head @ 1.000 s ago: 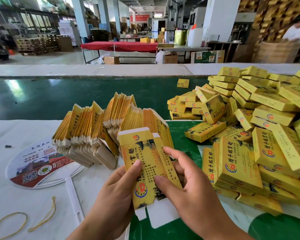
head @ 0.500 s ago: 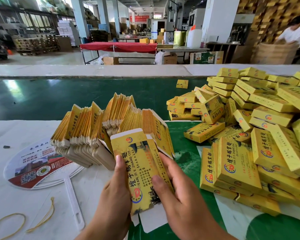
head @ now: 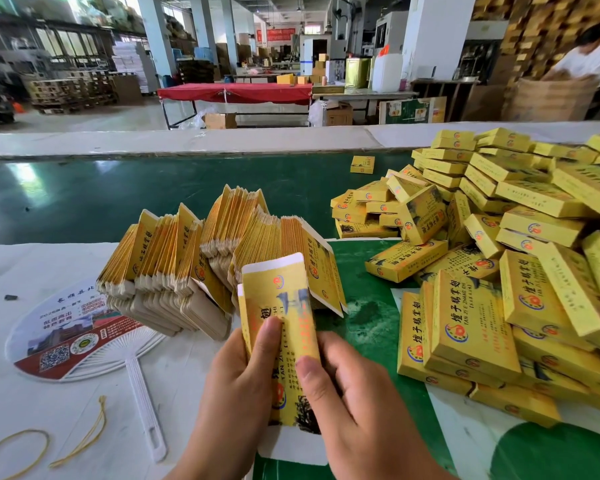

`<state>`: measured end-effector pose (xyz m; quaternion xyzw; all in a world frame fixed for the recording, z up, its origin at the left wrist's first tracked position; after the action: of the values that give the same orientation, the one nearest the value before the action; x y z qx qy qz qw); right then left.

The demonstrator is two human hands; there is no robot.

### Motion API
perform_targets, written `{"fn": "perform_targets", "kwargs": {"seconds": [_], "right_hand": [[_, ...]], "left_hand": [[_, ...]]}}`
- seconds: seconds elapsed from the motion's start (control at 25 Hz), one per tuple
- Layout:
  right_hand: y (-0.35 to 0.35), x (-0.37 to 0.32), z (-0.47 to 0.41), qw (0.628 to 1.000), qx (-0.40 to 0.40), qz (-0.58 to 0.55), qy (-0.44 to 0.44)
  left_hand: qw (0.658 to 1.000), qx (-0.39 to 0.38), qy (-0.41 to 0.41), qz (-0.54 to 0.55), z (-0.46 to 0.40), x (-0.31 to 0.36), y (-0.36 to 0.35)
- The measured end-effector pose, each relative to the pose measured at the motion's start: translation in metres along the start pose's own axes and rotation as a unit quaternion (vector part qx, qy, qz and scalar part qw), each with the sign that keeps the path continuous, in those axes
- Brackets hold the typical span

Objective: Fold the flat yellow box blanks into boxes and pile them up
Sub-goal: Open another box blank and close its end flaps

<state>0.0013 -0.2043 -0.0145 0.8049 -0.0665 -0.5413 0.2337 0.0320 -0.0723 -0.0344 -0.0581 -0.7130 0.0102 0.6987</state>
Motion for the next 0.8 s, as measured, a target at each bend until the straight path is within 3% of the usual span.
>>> {"fn": "perform_targets", "kwargs": {"seconds": [0.28,0.44,0.68,0.8], "right_hand": [[0.013,0.009,-0.008,0.994,-0.007,-0.102,-0.048],[0.012,0.010,-0.009,0.989,0.004,-0.142,-0.049],[0.019,0.011,-0.010,0.990,0.064,-0.117,-0.052],[0.017,0.011,-0.011,0.993,0.041,-0.094,-0.059]], "left_hand": [[0.994,-0.080,0.022,0.077,0.000,0.001,0.004],[0.994,-0.081,0.016,0.071,-0.001,-0.001,0.008],[0.994,-0.110,0.011,0.018,0.000,-0.009,0.001],[0.997,-0.072,-0.018,0.019,-0.001,-0.007,0.005]]}}
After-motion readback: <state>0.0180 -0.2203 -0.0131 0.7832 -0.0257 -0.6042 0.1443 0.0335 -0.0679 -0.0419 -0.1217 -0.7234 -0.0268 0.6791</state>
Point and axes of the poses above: each hand's wrist, its own z-axis away from the middle knuckle, its own y-axis out of the back of the hand, x = y × z, the point moved 2 cm from there along -z, towards the middle knuckle, and after that the axes turned 10 degrees about -x, right-handed, at the moved point
